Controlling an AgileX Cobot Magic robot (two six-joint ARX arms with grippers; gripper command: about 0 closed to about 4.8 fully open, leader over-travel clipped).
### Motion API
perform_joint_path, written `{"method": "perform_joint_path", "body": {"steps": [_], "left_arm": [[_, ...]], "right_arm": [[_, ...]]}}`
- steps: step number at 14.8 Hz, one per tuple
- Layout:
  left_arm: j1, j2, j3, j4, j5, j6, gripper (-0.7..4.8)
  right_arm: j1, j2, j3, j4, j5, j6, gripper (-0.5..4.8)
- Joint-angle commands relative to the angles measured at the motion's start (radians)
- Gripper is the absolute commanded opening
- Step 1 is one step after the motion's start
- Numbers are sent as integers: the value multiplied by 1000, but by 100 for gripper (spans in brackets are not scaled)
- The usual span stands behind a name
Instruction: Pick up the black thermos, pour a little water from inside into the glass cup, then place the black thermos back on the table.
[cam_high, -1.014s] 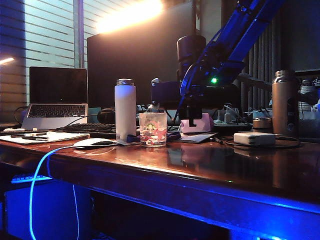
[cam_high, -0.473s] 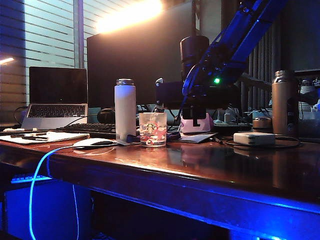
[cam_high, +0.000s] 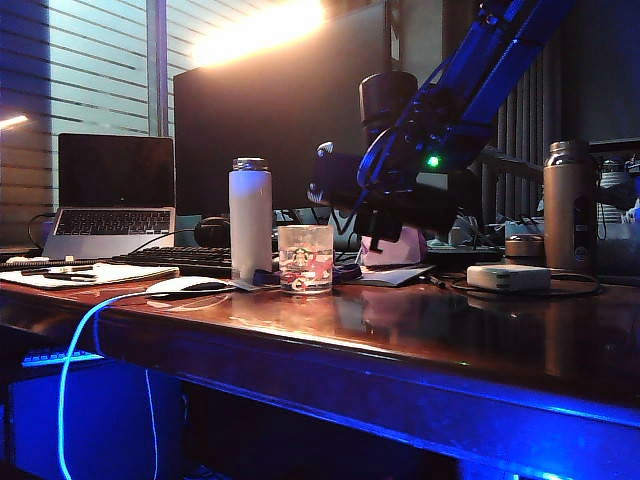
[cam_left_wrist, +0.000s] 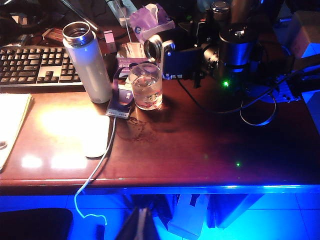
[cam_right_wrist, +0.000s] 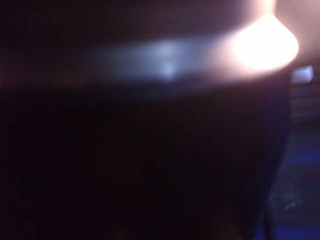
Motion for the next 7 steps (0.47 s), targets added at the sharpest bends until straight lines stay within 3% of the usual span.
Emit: {"method": "perform_joint_path", "body": {"steps": [1, 7], "left_arm": [[-1, -2, 0, 13, 4, -2, -2], [-1, -2, 0, 13, 5, -2, -2]], "right_arm": [[5, -13, 10, 40, 0, 184, 148], [31, -35, 10, 69, 69, 449, 147]]}}
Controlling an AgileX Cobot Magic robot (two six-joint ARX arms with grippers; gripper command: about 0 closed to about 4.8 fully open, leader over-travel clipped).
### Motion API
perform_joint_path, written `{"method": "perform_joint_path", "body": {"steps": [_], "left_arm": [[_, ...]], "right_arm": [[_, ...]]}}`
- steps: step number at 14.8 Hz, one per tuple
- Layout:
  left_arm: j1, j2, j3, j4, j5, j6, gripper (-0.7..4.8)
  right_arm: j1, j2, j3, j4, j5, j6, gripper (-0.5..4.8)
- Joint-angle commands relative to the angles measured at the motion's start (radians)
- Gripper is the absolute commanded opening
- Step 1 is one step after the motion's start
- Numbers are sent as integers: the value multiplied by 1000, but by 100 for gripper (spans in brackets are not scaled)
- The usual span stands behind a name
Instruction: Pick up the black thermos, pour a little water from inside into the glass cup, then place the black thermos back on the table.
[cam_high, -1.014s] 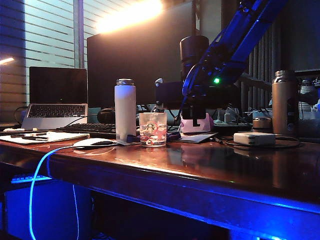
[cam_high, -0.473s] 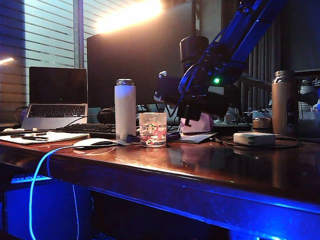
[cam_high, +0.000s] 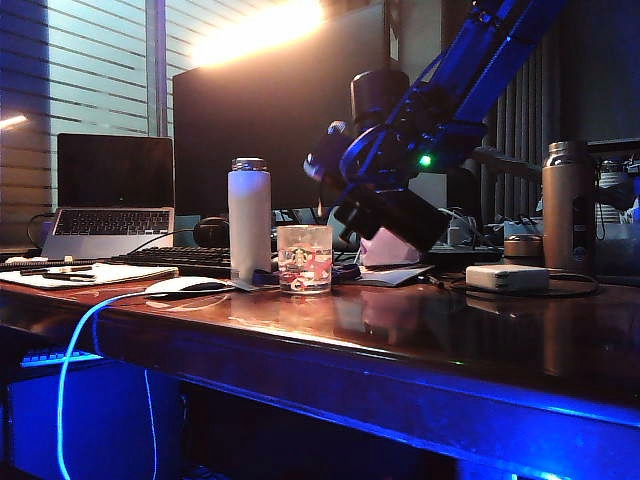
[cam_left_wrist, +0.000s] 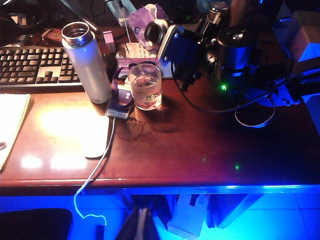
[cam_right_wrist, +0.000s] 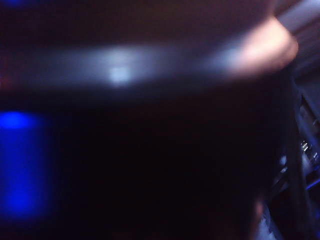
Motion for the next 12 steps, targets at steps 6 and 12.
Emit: {"method": "perform_joint_path", "body": {"steps": [6, 12], "left_arm": [[-1, -2, 1, 13, 4, -2, -2], [-1, -2, 1, 13, 4, -2, -2]], "right_arm": [[12, -117, 10, 4, 51, 130, 148], [12, -214, 10, -63, 52, 132, 148]]}}
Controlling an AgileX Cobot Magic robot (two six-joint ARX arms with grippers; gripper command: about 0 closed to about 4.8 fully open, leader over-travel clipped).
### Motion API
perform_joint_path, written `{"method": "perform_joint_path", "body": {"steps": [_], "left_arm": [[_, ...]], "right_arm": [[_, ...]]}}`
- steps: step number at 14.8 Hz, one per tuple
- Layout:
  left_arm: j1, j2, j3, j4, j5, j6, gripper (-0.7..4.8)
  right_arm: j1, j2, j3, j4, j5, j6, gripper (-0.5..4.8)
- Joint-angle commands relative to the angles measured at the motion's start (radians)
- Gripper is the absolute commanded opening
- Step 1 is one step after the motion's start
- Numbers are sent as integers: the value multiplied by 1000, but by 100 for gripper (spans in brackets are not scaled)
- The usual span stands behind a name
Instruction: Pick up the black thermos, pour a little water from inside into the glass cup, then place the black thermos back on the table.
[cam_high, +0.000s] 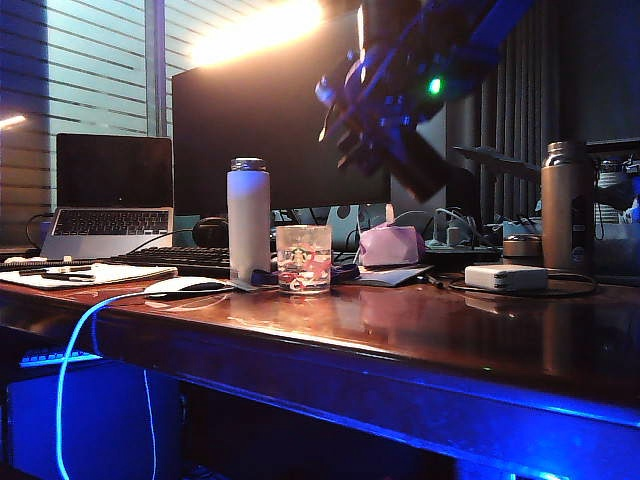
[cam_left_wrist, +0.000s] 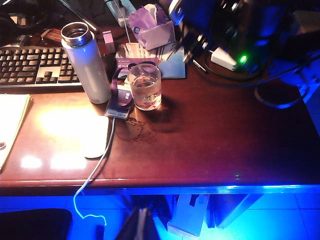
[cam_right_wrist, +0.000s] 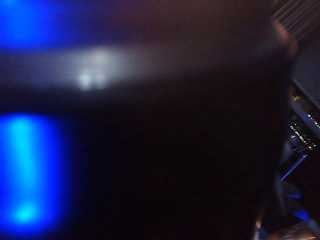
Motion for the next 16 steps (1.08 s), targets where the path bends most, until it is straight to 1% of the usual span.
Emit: {"method": "perform_joint_path", "body": {"steps": [1, 4, 8, 9, 10, 11, 12, 13, 14, 16], "left_arm": [[-1, -2, 1, 13, 4, -2, -2], [-1, -2, 0, 13, 4, -2, -2], [-1, -2, 0, 13, 4, -2, -2], [-1, -2, 0, 13, 4, -2, -2], [-1, -2, 0, 13, 4, -2, -2], [-1, -2, 0, 13, 4, -2, -2], [-1, -2, 0, 13, 4, -2, -2], [-1, -2, 0, 13, 4, -2, -2], [-1, -2, 0, 13, 4, -2, -1], [-1, -2, 0, 12, 4, -2, -2]], "right_arm": [[2, -68, 10, 0, 5, 16, 148], [2, -129, 10, -112, 5, 87, 148], [2, -196, 10, -146, 1, 111, 148], [2, -219, 10, -188, 0, 137, 148], [2, -246, 9, -252, -7, 191, 147], [2, -273, 8, -331, -14, 272, 147], [-3, -298, 3, -399, -62, 360, 147], [-11, -328, -30, -413, -139, 444, 147], [-15, -352, -80, -372, -186, 477, 147], [-15, -410, -255, -161, -190, 494, 147]]}}
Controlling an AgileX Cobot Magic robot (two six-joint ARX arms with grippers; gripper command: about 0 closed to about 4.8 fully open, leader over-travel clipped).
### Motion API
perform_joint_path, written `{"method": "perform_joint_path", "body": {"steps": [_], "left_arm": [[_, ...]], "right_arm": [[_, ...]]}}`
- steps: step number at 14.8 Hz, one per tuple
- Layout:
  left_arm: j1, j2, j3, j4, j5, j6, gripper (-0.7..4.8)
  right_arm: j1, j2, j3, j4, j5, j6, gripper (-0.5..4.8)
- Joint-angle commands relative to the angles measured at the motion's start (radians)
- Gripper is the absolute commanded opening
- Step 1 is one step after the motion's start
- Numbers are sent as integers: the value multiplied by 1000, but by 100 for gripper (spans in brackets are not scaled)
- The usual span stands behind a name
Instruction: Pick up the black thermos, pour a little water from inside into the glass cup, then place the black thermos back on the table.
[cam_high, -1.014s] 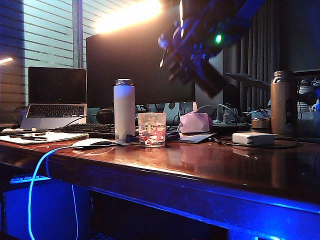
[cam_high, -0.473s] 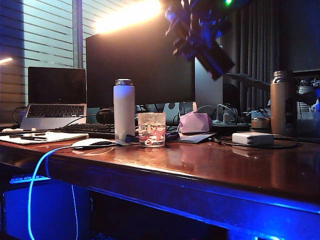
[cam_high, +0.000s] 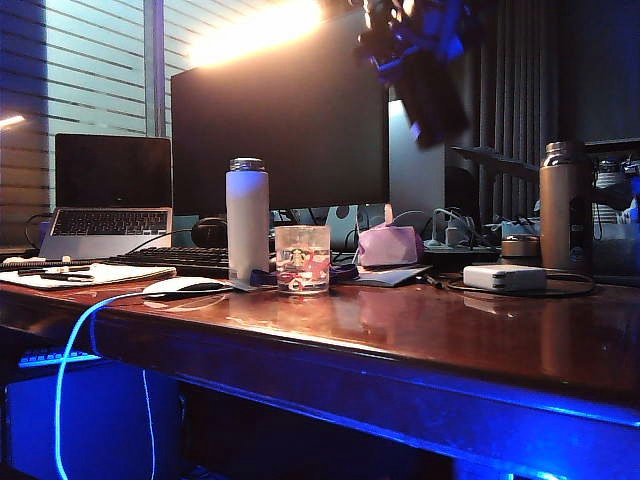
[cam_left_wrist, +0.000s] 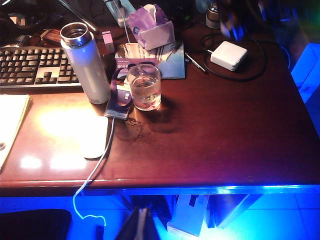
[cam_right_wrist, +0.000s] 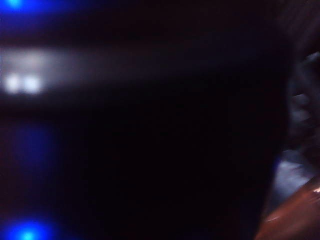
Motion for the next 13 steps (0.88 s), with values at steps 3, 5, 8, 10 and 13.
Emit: {"method": "perform_joint_path", "body": {"steps": [3, 5, 8, 10, 13], "left_arm": [[-1, -2, 0, 13, 4, -2, -2], [-1, -2, 0, 13, 5, -2, -2], [-1, -2, 0, 13, 5, -2, -1], [-1, -2, 0, 13, 4, -2, -2], [-1, -2, 0, 12, 5, -2, -2]], "right_arm": [[2, -98, -359, 549, -15, 40, 147], [2, -99, -488, 687, -44, 100, 147], [2, -98, -584, 709, -144, 157, 147], [2, -96, -610, 711, -224, 163, 148], [2, -84, -652, 783, -251, 162, 148]]}}
